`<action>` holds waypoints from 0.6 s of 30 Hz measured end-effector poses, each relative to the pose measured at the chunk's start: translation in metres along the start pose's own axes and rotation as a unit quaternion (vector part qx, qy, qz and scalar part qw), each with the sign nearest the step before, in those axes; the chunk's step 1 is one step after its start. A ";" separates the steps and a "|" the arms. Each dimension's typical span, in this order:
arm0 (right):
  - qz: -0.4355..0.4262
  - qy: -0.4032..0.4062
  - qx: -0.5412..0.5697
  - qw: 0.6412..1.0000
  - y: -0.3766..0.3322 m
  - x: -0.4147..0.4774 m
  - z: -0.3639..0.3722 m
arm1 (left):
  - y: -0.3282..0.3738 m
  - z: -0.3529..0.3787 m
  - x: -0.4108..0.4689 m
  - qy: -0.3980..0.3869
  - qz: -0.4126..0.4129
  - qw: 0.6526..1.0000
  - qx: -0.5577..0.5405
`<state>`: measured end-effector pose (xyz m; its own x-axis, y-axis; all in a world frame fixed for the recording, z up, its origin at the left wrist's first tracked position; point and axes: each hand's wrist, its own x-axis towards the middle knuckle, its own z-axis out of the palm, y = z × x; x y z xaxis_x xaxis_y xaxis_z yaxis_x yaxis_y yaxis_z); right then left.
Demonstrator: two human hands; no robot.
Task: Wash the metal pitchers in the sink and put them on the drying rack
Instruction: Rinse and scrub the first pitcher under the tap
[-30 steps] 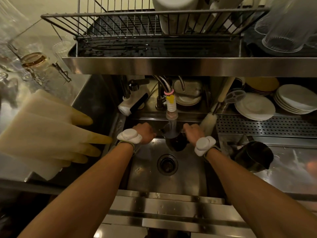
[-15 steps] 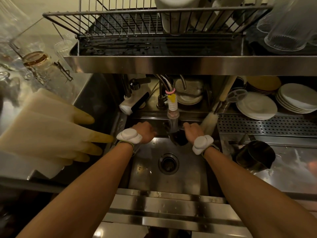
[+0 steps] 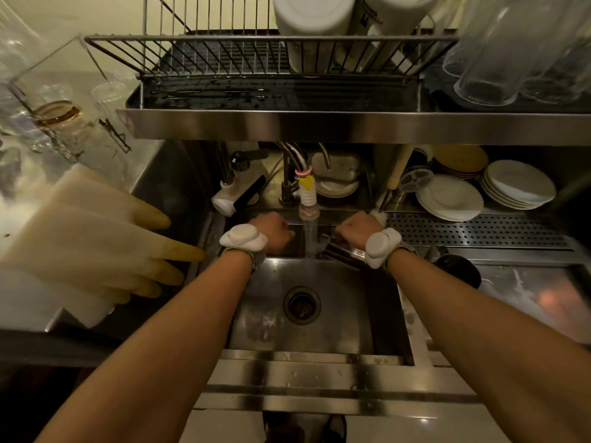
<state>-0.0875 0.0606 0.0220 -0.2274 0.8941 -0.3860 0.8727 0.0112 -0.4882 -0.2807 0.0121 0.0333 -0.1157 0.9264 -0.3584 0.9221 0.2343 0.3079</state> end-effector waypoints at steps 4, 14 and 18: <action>-0.037 0.015 -0.031 0.999 -0.009 -0.003 -0.004 | -0.001 -0.001 -0.005 0.010 -0.005 1.000 0.001; -0.073 0.016 -0.094 0.993 -0.023 -0.007 -0.017 | -0.005 0.000 -0.008 -0.003 -0.001 1.000 -0.012; -0.085 0.000 -0.110 0.990 -0.029 -0.007 -0.021 | -0.004 0.001 -0.008 0.002 0.003 1.000 -0.023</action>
<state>-0.1024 0.0638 0.0549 -0.3785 0.8711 -0.3128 0.8953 0.2588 -0.3627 -0.2831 0.0033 0.0339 -0.1123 0.9289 -0.3530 0.9052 0.2422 0.3492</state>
